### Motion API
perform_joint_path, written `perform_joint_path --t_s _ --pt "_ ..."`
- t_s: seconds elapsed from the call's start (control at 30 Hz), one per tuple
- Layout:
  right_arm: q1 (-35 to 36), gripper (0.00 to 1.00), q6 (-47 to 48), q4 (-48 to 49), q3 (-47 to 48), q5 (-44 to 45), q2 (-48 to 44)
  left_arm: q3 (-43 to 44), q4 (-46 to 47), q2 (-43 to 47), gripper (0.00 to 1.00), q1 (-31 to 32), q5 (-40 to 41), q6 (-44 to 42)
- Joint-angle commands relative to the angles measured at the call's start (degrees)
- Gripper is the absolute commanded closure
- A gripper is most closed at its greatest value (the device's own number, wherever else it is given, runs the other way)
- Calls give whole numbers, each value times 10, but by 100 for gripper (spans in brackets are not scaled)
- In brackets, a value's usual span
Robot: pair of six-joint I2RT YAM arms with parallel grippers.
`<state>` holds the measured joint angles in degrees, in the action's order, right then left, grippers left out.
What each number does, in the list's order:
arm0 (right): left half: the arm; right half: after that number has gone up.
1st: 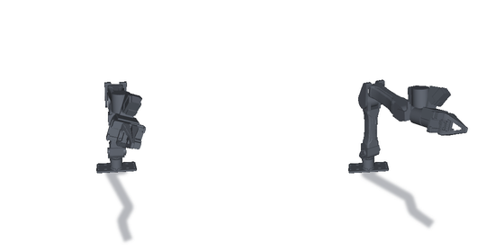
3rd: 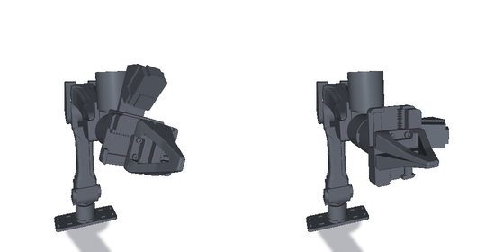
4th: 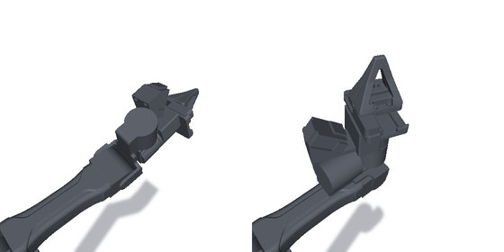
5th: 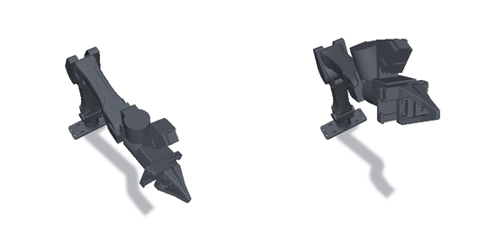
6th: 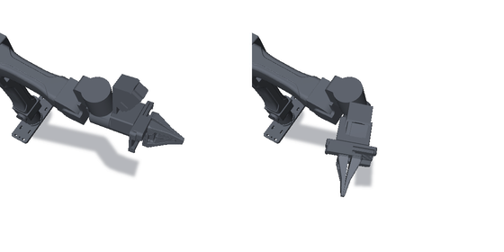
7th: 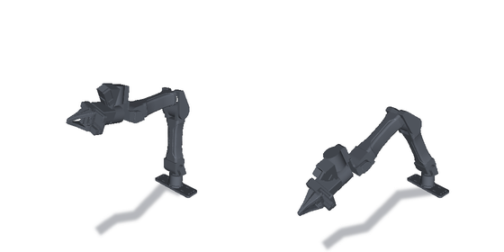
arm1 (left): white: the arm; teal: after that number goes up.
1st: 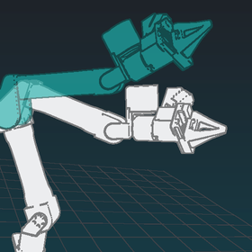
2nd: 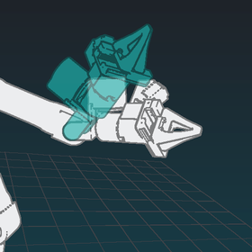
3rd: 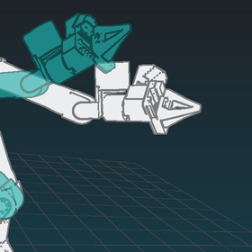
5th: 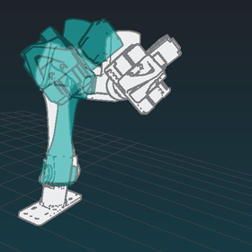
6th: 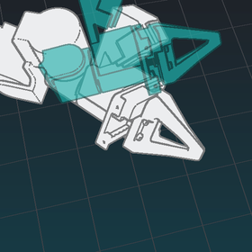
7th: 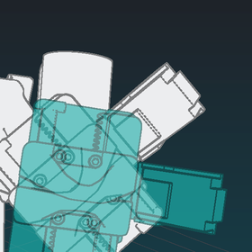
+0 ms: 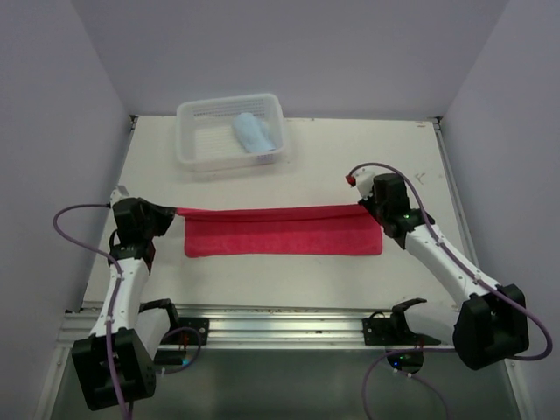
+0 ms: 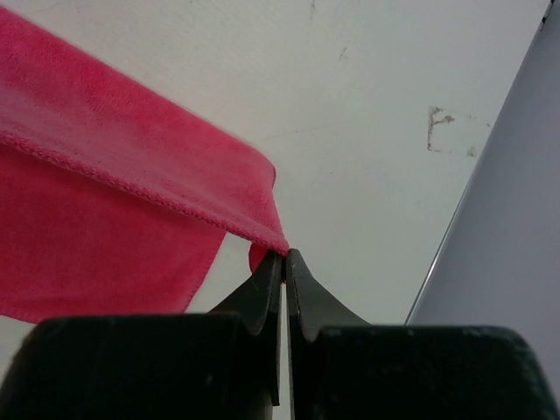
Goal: Roll the towels
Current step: Fold the towel
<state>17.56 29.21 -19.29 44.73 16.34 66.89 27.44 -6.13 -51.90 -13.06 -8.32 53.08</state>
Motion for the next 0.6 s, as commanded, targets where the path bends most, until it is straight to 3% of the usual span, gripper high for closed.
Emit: perform_joint_path --t_s 0.0,0.37,0.57 --pt "-5 100 -34 -7 -21 -6 -22 -20 -16 13 100 0 3 -21" --pt "8 100 -58 -48 -35 -34 -31 -63 -14 29 100 0 4 -32" --pt "37 100 -52 -73 -39 11 -16 -76 -12 35 100 0 2 -39"
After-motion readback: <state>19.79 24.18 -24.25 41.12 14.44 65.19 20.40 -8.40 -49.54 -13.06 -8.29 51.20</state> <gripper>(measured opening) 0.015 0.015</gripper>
